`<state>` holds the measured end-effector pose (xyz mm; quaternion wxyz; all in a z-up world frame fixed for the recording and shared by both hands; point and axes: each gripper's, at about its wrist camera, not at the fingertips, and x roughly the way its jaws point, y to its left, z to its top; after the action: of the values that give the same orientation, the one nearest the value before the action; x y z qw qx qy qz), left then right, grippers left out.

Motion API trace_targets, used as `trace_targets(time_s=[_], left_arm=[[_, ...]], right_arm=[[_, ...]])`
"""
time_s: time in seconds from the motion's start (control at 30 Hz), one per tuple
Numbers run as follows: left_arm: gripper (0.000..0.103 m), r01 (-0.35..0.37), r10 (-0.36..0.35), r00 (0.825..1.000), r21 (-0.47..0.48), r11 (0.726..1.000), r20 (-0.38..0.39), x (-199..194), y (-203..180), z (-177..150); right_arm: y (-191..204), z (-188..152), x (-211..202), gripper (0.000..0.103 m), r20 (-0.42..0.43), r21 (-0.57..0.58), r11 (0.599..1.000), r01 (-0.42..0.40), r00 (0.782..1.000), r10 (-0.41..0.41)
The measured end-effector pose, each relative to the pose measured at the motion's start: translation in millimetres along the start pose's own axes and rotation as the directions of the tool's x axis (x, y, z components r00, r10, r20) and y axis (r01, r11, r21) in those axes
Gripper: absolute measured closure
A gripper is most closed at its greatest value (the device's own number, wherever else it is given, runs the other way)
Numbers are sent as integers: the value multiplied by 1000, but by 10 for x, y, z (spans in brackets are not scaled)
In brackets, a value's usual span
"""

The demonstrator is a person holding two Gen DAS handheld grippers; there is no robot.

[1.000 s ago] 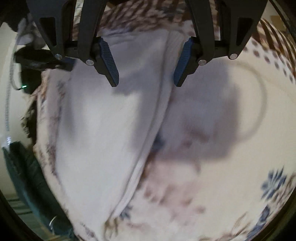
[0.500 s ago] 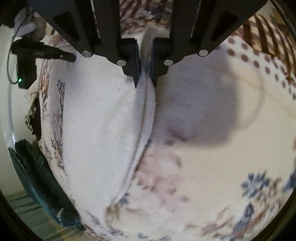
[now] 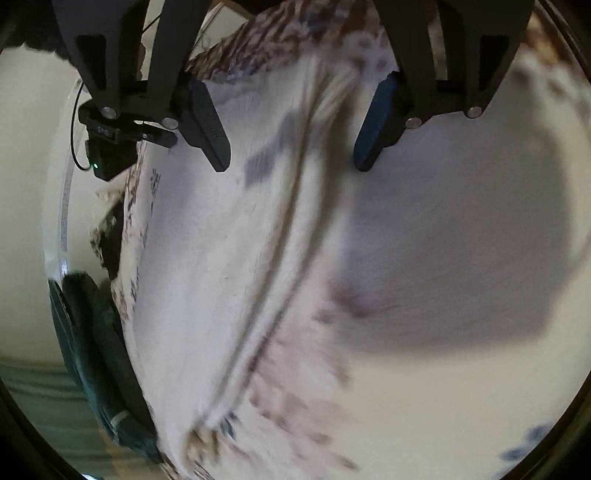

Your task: Fold small clothes

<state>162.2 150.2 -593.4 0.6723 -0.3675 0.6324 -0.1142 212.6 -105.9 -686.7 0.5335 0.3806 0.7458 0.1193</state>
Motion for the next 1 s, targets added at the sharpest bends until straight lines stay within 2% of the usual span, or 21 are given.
trace_targets(time_s=[0.07, 0.2, 0.3, 0.33, 0.37, 0.4, 0.43, 0.47, 0.6, 0.7, 0.77, 0.8, 0.83, 0.87, 0.9, 0.93, 1.0], left_arm=[[35, 13, -12, 1000, 38, 999, -18, 90, -70, 48], [37, 107, -105, 994, 67, 992, -41, 173, -179, 82], [38, 124, -120, 992, 91, 988, -47, 225, -262, 89], [54, 128, -124, 991, 97, 987, -46, 242, -275, 89], [69, 127, -122, 991, 103, 987, -48, 258, -291, 97], [89, 114, -110, 993, 109, 987, -50, 290, -326, 97], [88, 106, -102, 994, 121, 987, -42, 265, -344, 83], [89, 106, -103, 994, 134, 985, -31, 228, -360, 71], [91, 95, -96, 995, 148, 984, -1, 96, -294, -3], [90, 84, -83, 996, 110, 990, -13, 165, -161, -8], [86, 113, -110, 993, 75, 991, -39, 221, -141, 22], [73, 115, -112, 992, 56, 992, -52, 231, -112, 43], [64, 128, -125, 990, 49, 991, -56, 230, -107, 57], [60, 149, -147, 987, 43, 988, -61, 236, -104, 65], [59, 160, -157, 985, 36, 986, -64, 247, -104, 71], [59, 160, -158, 985, 31, 987, -65, 268, -112, 75], [62, 169, -167, 985, 28, 985, -48, 303, -141, 69]], right_arm=[[-33, 23, 121, 42, -14, 8, 999, -34, 999, 34], [2, -34, 328, 41, -1, 23, 992, -126, 992, 126], [39, -107, 438, 42, 25, 41, 988, -147, 989, 146], [9, -110, 427, 42, 37, 50, 987, -154, 988, 153], [39, -133, 470, 49, 50, 58, 987, -148, 988, 145], [57, -146, 477, 69, 61, 59, 986, -153, 987, 150], [49, -178, 490, 82, 73, 56, 986, -160, 985, 156], [57, -196, 459, 86, 82, 55, 986, -155, 985, 150], [328, -324, 429, 91, 158, 21, 990, -141, 978, 136], [325, -421, 534, 91, 157, 42, 993, -114, 982, 106], [285, -328, 520, 87, 152, 70, 990, -120, 982, 108], [311, -288, 524, 85, 145, 79, 989, -121, 983, 109], [390, -247, 552, 80, 133, 75, 992, -97, 987, 86], [431, -222, 536, 71, 127, 68, 993, -93, 988, 84], [496, -192, 556, 60, 122, 56, 994, -93, 989, 86], [541, -161, 585, 54, 117, 46, 995, -94, 989, 88], [597, -89, 656, 51, 108, 58, 994, -98, 990, 91]])
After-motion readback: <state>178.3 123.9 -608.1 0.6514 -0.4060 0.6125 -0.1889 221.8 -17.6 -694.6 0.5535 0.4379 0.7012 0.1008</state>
